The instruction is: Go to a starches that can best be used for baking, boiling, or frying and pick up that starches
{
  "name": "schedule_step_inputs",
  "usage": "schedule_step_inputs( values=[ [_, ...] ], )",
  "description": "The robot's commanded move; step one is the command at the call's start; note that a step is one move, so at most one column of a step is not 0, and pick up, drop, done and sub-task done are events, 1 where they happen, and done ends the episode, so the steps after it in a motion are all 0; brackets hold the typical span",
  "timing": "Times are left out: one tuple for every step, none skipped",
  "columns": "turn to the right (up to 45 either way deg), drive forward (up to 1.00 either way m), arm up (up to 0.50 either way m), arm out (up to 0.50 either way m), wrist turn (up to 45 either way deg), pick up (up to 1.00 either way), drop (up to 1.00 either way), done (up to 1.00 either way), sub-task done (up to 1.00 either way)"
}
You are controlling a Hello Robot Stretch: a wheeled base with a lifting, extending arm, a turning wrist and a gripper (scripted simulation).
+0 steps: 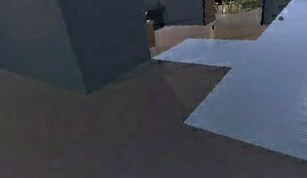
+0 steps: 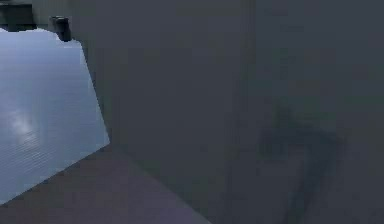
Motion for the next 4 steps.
schedule_step_inputs(
  values=[
    [45.0, 0.0, 0.0, 0.0, 0.0, 0.0, 0.0, 0.0, 0.0],
    [45.0, 0.0, 0.0, 0.0, 0.0, 0.0, 0.0, 0.0, 0.0],
    [9.0, 0.0, 0.0, 0.0, 0.0, 0.0, 0.0, 0.0, 0.0],
    [3.0, 0.0, 0.0, 0.0, 0.0, 0.0, 0.0, 0.0, 0.0]
  ],
)
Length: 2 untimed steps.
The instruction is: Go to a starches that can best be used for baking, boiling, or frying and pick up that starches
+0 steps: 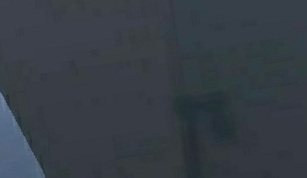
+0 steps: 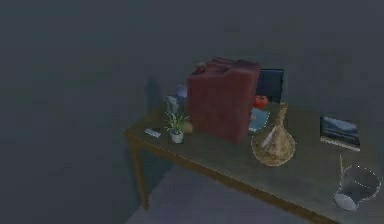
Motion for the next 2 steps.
schedule_step_inputs(
  values=[
    [45.0, 0.0, 0.0, 0.0, 0.0, 0.0, 0.0, 0.0, 0.0],
    [45.0, 0.0, 0.0, 0.0, 0.0, 0.0, 0.0, 0.0, 0.0]
  ],
)
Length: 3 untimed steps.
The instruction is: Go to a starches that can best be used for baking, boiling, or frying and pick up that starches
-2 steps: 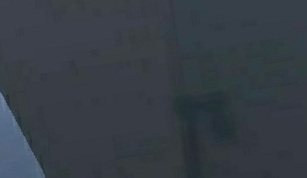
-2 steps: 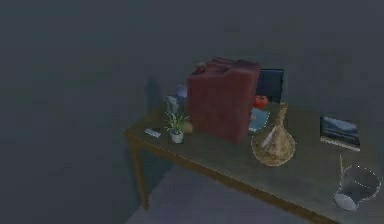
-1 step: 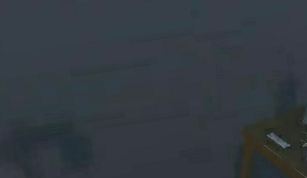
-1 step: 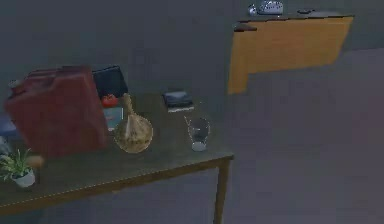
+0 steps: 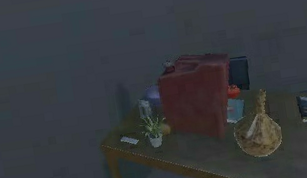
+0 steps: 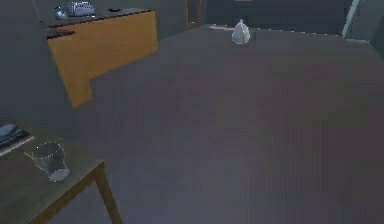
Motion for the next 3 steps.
schedule_step_inputs(
  values=[
    [21.0, 0.0, 0.0, 0.0, 0.0, 0.0, 0.0, 0.0, 0.0],
    [0.0, 0.4, 0.0, 0.0, 0.0, 0.0, 0.0, 0.0, 0.0],
    [-45.0, 0.0, 0.0, 0.0, 0.0, 0.0, 0.0, 0.0, 0.0]
  ],
)
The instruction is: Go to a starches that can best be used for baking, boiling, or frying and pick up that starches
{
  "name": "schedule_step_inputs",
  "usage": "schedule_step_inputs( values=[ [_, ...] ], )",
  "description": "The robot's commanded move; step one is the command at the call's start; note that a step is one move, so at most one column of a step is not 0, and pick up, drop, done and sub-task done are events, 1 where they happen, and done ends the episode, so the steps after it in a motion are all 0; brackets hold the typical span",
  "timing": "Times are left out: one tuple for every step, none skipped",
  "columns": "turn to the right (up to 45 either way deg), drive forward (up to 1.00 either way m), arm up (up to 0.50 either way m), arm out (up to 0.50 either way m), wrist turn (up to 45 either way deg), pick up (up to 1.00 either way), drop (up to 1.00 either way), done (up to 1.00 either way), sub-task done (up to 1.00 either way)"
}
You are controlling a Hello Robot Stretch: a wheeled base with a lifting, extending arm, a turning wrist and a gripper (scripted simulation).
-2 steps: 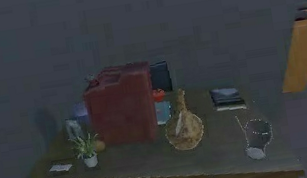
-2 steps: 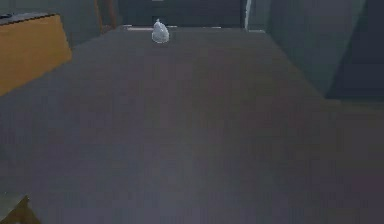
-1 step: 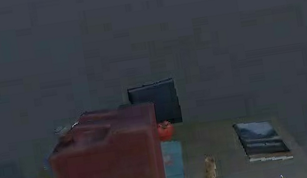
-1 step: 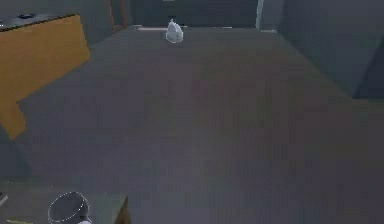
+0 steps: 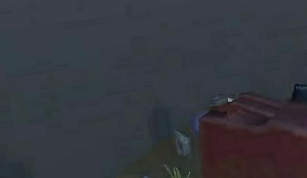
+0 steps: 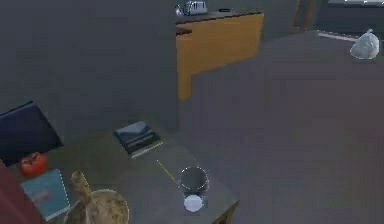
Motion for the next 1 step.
schedule_step_inputs(
  values=[
    [-45.0, 0.0, 0.0, 0.0, 0.0, 0.0, 0.0, 0.0, 0.0]
  ],
)
